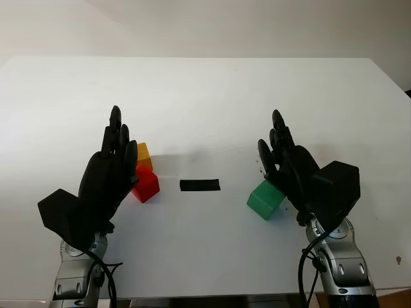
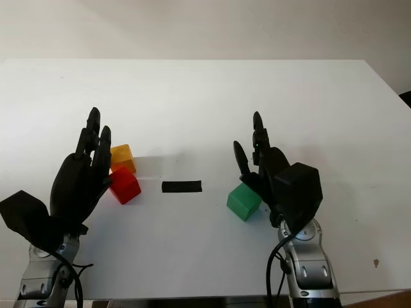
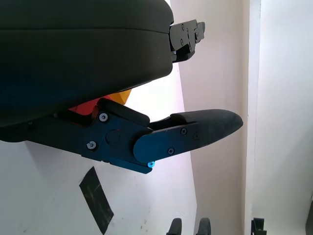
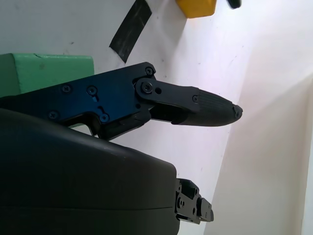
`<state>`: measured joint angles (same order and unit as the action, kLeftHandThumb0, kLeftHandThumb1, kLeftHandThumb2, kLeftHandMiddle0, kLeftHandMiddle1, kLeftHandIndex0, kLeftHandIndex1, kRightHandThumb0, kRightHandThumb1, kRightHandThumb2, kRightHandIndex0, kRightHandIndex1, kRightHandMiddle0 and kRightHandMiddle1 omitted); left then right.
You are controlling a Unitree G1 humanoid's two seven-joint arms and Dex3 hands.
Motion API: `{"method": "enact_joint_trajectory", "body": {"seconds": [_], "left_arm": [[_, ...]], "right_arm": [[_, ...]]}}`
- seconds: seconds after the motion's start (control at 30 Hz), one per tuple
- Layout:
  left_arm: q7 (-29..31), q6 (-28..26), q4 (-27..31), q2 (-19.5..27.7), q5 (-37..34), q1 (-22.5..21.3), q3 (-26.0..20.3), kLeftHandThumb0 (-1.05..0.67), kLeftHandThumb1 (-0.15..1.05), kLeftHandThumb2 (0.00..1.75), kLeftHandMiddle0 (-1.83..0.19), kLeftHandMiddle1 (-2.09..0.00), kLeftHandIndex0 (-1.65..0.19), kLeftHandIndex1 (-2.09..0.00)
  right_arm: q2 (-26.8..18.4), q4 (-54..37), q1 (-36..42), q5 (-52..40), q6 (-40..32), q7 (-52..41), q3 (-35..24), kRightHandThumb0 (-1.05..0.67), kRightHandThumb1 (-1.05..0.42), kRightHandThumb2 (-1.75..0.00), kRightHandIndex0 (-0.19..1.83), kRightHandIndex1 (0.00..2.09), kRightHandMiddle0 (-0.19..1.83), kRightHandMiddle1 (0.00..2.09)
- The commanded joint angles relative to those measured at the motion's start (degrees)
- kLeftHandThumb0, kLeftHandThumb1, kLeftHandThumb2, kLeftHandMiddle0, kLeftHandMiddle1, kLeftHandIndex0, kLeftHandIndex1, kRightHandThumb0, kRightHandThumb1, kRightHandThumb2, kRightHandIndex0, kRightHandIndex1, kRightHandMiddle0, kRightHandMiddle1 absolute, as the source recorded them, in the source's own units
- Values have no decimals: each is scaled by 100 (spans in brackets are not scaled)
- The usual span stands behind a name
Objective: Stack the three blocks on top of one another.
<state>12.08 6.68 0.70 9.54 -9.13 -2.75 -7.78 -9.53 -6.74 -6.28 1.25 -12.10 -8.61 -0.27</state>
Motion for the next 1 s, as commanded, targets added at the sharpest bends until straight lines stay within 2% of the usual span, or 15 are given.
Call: {"method": "enact_joint_trajectory", "body": {"seconds": [0.0, 0.13, 0.23, 0.4, 0.47, 0.53, 0.63, 0.77, 0.97], "left_arm": [[26, 1, 159, 94, -58, -68, -91, -73, 105, 60, 19, 0, 19, 0], [81, 185, 222, 389, 50, -195, -251, -69, 105, 57, 19, 0, 19, 0], [55, 284, 272, 745, 180, -449, -463, -72, 105, 46, 4, -7, 5, -7], [139, 874, 20, 1708, 932, -918, -630, -70, 105, 47, -26, -9, -26, -12], [281, 758, 66, 2081, 1113, -1059, -645, -69, 105, 44, -31, -8, -33, -11], [542, 512, 206, 2525, 1313, -1123, -624, -72, 105, 37, -26, -4, -36, -10], [1111, 491, 268, 3227, 1520, -1257, -554, -72, 105, 21, -16, -3, -34, -6], [1956, 251, 437, 4008, 1731, -1536, -311, -63, 94, 5, -3, -2, -32, -5], [2438, 1163, 232, 4785, 2671, -2068, 325, -64, 87, 4, 7, -2, -32, -6]], "right_arm": [[-80, -103, -123, 50, -49, 25, -12, -72, -105, -60, -18, 3, -15, 6], [-100, -151, -204, 68, -79, 26, -54, -72, -105, -59, -18, 3, -16, 6], [-133, -114, -283, 99, -42, 44, -94, -72, -105, -60, -17, 4, -15, 6], [-162, -233, -349, -37, -269, 6, -221, -71, -105, -60, -18, 4, -15, 6], [-147, -210, -394, -169, -250, -32, -304, -71, -105, -60, -18, 4, -15, 5], [-145, -174, -428, -251, -198, -36, -356, -69, -105, -60, -19, 4, -16, 5], [-178, -165, -445, -245, -196, -25, -363, -72, -105, -59, -19, 4, -16, 5], [-180, -193, -398, -287, -197, -94, -356, -71, -105, -59, -19, 2, -18, 5], [-212, -344, -325, -111, -381, -58, -249, -71, -105, -61, -19, 3, -17, 5]]}}
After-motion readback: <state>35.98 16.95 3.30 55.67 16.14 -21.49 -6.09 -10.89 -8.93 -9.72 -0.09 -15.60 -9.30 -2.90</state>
